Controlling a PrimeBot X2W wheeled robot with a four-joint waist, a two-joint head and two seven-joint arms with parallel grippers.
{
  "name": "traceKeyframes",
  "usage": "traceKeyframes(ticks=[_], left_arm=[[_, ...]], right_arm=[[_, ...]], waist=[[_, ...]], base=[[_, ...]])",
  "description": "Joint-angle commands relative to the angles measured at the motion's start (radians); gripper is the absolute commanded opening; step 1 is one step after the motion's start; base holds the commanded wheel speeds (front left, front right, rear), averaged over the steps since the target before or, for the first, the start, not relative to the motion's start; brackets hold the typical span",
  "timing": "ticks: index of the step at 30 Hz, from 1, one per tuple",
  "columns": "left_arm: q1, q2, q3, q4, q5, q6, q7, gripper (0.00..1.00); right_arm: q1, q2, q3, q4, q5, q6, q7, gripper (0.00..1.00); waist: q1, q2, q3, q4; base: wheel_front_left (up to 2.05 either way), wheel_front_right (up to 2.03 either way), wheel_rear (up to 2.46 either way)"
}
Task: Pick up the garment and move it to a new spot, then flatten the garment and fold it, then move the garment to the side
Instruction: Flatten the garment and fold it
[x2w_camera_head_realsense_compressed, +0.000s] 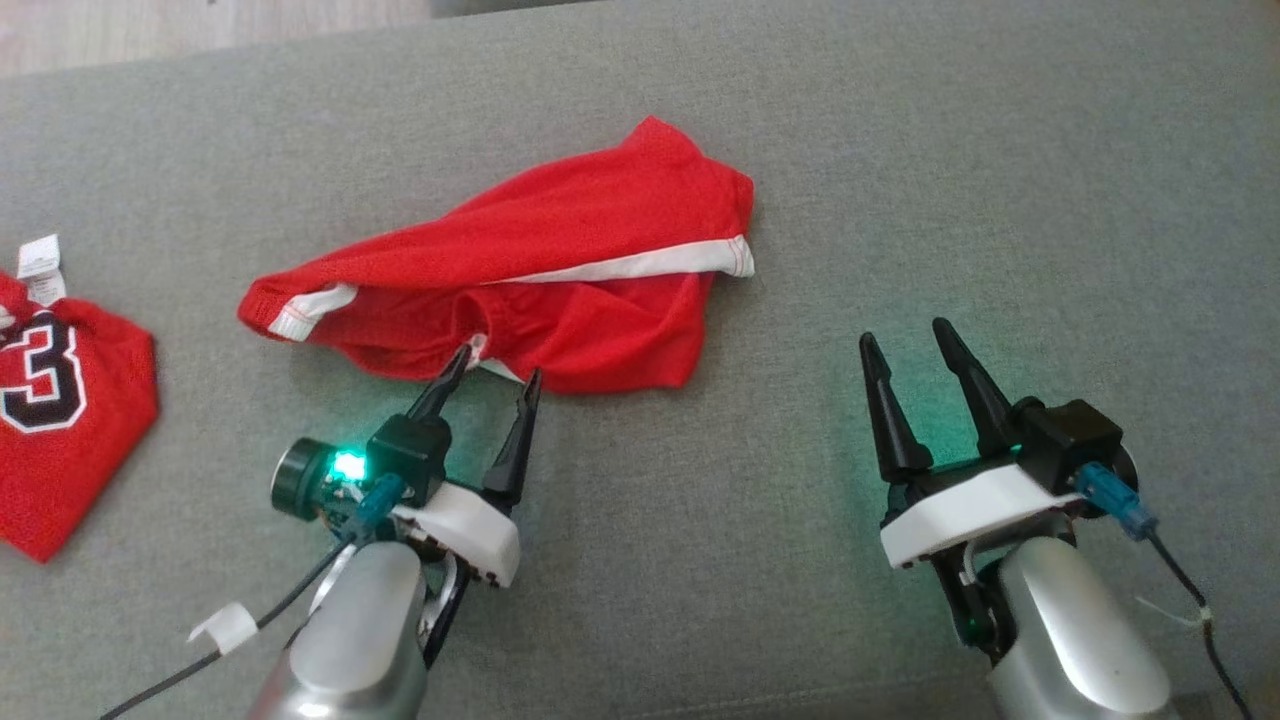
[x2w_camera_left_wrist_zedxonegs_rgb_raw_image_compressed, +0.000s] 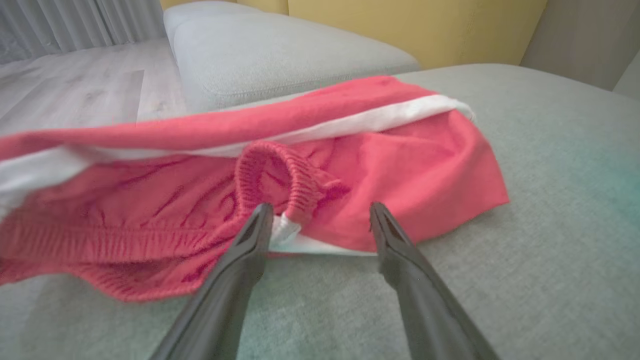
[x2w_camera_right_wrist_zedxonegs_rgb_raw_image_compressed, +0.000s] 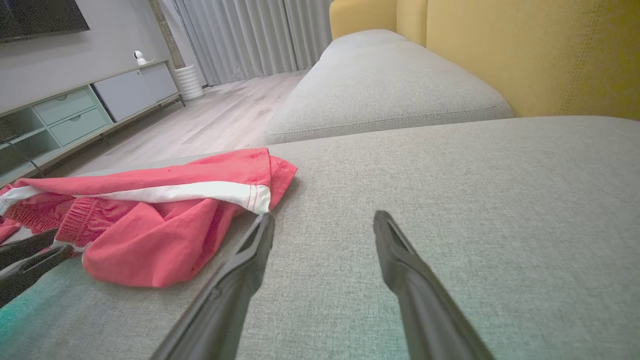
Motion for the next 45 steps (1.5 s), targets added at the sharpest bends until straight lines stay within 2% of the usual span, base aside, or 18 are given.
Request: traceKeyframes(ticks=[1,4,5,7,9,10,12,13,18,25,28,31,33,36,39,42,45], left_arm=[[-0.051,0.022,0.036,-0.008,0.008,0.004,-0.005,1.0],[-0.062,0.02,0.05,0.013,0.004,0.016,-0.005,1.0],[-0.067,0.02,0.051,0.018,0.005,0.017,-0.005,0.97],[-0.074,0.019,0.055,0.027,0.007,0.026,-0.005,1.0],[-0.078,0.019,0.057,0.033,0.01,0.032,-0.005,0.98],[-0.082,0.02,0.06,0.038,0.011,0.036,-0.005,0.79],[-0.09,0.022,0.062,0.053,0.013,0.039,-0.005,0.17],[-0.094,0.023,0.063,0.061,0.014,0.04,-0.005,0.0],[-0.115,0.025,0.063,0.053,0.013,0.032,-0.005,0.0],[-0.159,0.004,-0.04,-0.156,0.006,0.001,-0.005,0.0],[-0.211,-0.004,-0.129,-0.228,-0.049,-0.006,-0.005,0.0],[-0.284,-0.005,-0.235,-0.307,-0.186,-0.007,-0.005,0.0],[-0.333,-0.006,-0.273,-0.339,-0.28,-0.007,-0.005,0.0],[-0.392,-0.006,-0.28,-0.349,-0.396,0.02,-0.005,0.0],[-0.408,-0.006,-0.247,-0.33,-0.449,0.045,-0.005,0.0],[-0.362,0.011,-0.19,-0.288,-0.49,0.04,-0.005,0.0],[-0.27,0.06,-0.145,-0.226,-0.535,0.033,-0.005,0.0]], right_arm=[[-0.033,0.001,0.019,-0.036,-0.009,0.004,-0.011,1.0],[-0.038,0.001,0.018,-0.04,-0.008,0.004,-0.011,1.0],[-0.04,0.001,0.018,-0.041,-0.007,0.004,-0.011,1.0],[-0.042,0.001,0.02,-0.043,-0.004,0.004,-0.011,1.0],[-0.043,0.001,0.021,-0.043,-0.002,0.004,-0.011,1.0],[-0.043,0.001,0.023,-0.044,-0.001,0.004,-0.011,1.0],[-0.045,0.001,0.026,-0.045,0.002,0.004,-0.011,1.0],[-0.046,0.001,0.026,-0.045,0.002,0.004,-0.011,1.0],[-0.046,0.001,0.021,-0.042,0.005,0.004,-0.011,1.0],[-0.021,0.001,0.01,-0.024,0.014,0.004,-0.011,1.0],[-0.006,0.001,0.013,-0.016,0.026,0.004,-0.011,1.0],[0.009,0.001,0.023,-0.009,0.044,0.004,-0.011,1.0],[0.02,0.001,0.029,-0.005,0.055,0.004,-0.011,1.0],[0.033,0.001,0.033,-0.004,0.069,0.004,-0.011,1.0],[0.04,0.001,0.024,-0.009,0.072,0.004,-0.011,1.0],[0.046,0.001,0.006,-0.015,0.069,0.004,-0.011,1.0],[0.054,0.001,-0.01,-0.02,0.066,0.004,-0.011,1.0]], waist=[[-0.0001,0.0,0.008,-0.005],[-0.0001,0.0,0.017,-0.007],[-0.0001,0.0,0.02,-0.008],[-0.0001,0.0,0.024,-0.011],[-0.0001,0.0,0.026,-0.013],[-0.0001,0.0,0.028,-0.015],[-0.0001,0.0,0.032,-0.02],[-0.0001,0.0,0.033,-0.022],[-0.0001,0.0,0.029,-0.03],[-0.0001,0.0,-0.033,-0.027],[-0.0001,0.0,-0.07,-0.03],[-0.0001,0.0,-0.105,-0.043],[-0.0001,0.0,-0.124,-0.055],[-0.0001,0.0,-0.141,-0.069],[-0.0001,0.0,-0.144,-0.07],[-0.0001,0.0,-0.141,-0.06],[-0.0001,0.0,-0.139,-0.043]], base=[[0.0,0.0,0.0],[0.0,0.0,0.0],[0.0,0.0,0.0],[0.0,0.0,0.0],[0.0,0.0,0.0],[0.0,0.0,0.0],[0.0,0.0,0.0],[0.0,0.0,0.0],[0.0,0.0,0.0],[0.0,0.0,0.0],[0.0,0.0,0.0],[0.0,0.0,0.0],[0.0,0.0,0.0],[0.0,0.0,0.0],[0.0,0.0,0.0],[0.0,0.0,0.0],[0.0,0.0,0.0]])
